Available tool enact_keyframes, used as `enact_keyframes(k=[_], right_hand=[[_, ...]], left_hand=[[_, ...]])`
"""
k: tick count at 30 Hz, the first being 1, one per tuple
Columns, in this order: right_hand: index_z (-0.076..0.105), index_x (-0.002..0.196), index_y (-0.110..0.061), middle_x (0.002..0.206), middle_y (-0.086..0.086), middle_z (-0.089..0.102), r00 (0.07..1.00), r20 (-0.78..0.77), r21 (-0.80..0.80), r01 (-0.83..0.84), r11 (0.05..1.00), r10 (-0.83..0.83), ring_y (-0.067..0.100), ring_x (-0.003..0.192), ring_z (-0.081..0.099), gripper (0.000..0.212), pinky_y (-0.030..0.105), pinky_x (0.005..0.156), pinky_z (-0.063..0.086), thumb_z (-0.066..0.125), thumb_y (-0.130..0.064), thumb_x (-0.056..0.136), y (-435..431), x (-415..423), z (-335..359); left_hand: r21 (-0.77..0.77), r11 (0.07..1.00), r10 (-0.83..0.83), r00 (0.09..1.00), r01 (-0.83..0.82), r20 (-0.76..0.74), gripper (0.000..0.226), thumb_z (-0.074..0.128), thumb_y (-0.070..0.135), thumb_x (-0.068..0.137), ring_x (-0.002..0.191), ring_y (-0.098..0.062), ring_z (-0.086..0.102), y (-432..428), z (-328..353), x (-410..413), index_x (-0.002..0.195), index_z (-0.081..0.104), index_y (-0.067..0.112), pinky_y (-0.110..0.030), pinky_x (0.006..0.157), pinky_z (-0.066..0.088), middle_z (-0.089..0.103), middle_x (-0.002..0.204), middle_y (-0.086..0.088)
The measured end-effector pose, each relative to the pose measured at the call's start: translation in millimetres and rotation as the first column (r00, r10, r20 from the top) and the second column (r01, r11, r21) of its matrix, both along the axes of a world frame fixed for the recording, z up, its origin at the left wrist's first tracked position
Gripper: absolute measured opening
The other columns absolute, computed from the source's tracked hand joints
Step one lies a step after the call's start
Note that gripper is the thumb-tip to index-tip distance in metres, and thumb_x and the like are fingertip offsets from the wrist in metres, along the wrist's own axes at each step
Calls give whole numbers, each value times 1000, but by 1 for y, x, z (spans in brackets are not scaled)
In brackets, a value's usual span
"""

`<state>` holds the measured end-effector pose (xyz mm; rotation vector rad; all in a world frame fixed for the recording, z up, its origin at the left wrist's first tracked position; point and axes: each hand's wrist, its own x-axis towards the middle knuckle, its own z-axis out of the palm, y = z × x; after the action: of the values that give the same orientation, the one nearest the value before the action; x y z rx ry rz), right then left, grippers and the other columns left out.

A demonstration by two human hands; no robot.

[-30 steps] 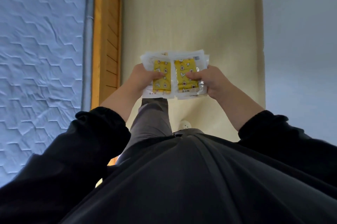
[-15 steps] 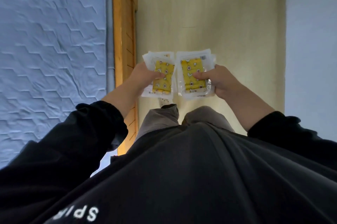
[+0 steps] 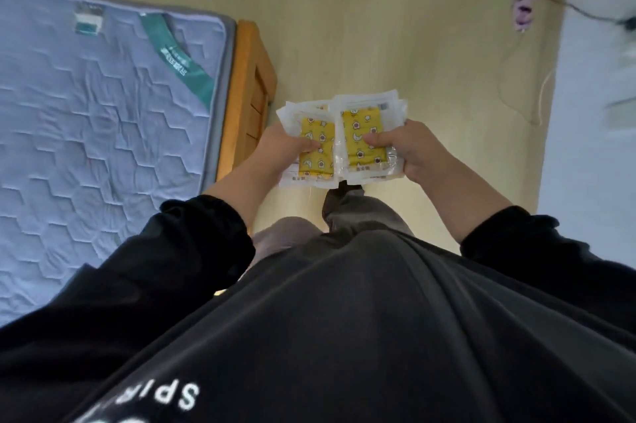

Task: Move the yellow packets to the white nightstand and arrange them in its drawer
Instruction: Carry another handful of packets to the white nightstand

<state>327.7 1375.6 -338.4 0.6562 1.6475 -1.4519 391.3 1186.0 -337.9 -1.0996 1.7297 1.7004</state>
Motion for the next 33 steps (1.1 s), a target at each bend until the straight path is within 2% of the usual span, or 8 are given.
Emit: enact_keyframes(k=[2, 9, 13, 16, 18, 23, 27, 33], right_hand=[[66, 89, -6, 94, 15, 71, 997, -21, 25, -77, 997, 77, 31, 86, 70, 23, 47, 82, 56, 74, 7, 71, -15, -47, 4], [68, 98, -2, 97, 16, 71, 954, -29, 5, -299, 954, 299, 33, 87, 70, 30, 50, 80, 56, 73, 8, 71, -97, -169, 15], [67, 98, -2, 98, 15, 71, 905, -43, 8, -424, 906, 424, 32, 87, 70, 28, 49, 80, 57, 72, 8, 72, -180, -228, 16], [68, 92, -3, 98, 15, 71, 843, -59, 14, -534, 845, 534, 31, 89, 70, 25, 48, 81, 56, 73, 8, 71, -252, -263, 12], [68, 89, -5, 94, 13, 71, 796, -86, 24, -600, 800, 599, 28, 85, 70, 22, 47, 81, 57, 73, 8, 71, -300, -280, 11], [72, 91, -8, 94, 10, 74, 638, -91, 53, -763, 644, 764, 26, 86, 72, 30, 48, 85, 55, 82, -6, 63, -407, -311, 4], [69, 103, -8, 102, 7, 72, 478, -62, 87, -872, 482, 876, 27, 95, 68, 71, 49, 93, 50, 90, -28, 38, -481, -330, -8], [66, 103, -10, 98, 5, 72, 233, -36, 46, -971, 234, 972, 24, 91, 70, 49, 47, 86, 55, 86, -13, 58, -594, -376, -12]], left_hand=[[14, 998, 68, 998, -68, 0, 28, 73, 2, 79, 86, -14, 68, -10, -1, -36, 102, 63, 15, -27, 68, 56, 69, 91, 4], [-59, 963, 262, 965, -262, -10, 33, 73, 4, 79, 81, -13, 67, -76, 5, -118, 108, 60, 11, -22, 64, 54, 67, 94, 1], [-83, 910, 406, 914, -406, -17, 32, 74, 4, 78, 87, -23, 69, -137, 2, -158, 107, 62, 6, -35, 80, 57, 69, 101, -9], [-70, 858, 508, 861, -508, -19, 25, 73, 3, 79, 71, -15, 66, -187, 0, -180, 102, 61, 8, -22, 60, 56, 67, 85, -4], [-77, 820, 569, 822, -568, -10, 25, 73, 4, 79, 72, -16, 66, -217, -2, -188, 102, 62, 8, -22, 57, 55, 66, 84, -3], [-88, 662, 750, 659, -745, 58, 29, 75, 8, 78, 85, -25, 69, -280, -5, -195, 103, 61, 9, -38, 76, 58, 68, 98, -10], [-79, 503, 862, 494, -861, 111, 28, 75, 8, 78, 84, -25, 70, -316, -10, -201, 102, 62, 8, -41, 77, 59, 70, 97, -11], [-91, 237, 966, 225, -967, 129, 26, 74, 10, 81, 75, -19, 70, -384, -22, -248, 104, 62, 8, -35, 66, 59, 71, 93, -8]])
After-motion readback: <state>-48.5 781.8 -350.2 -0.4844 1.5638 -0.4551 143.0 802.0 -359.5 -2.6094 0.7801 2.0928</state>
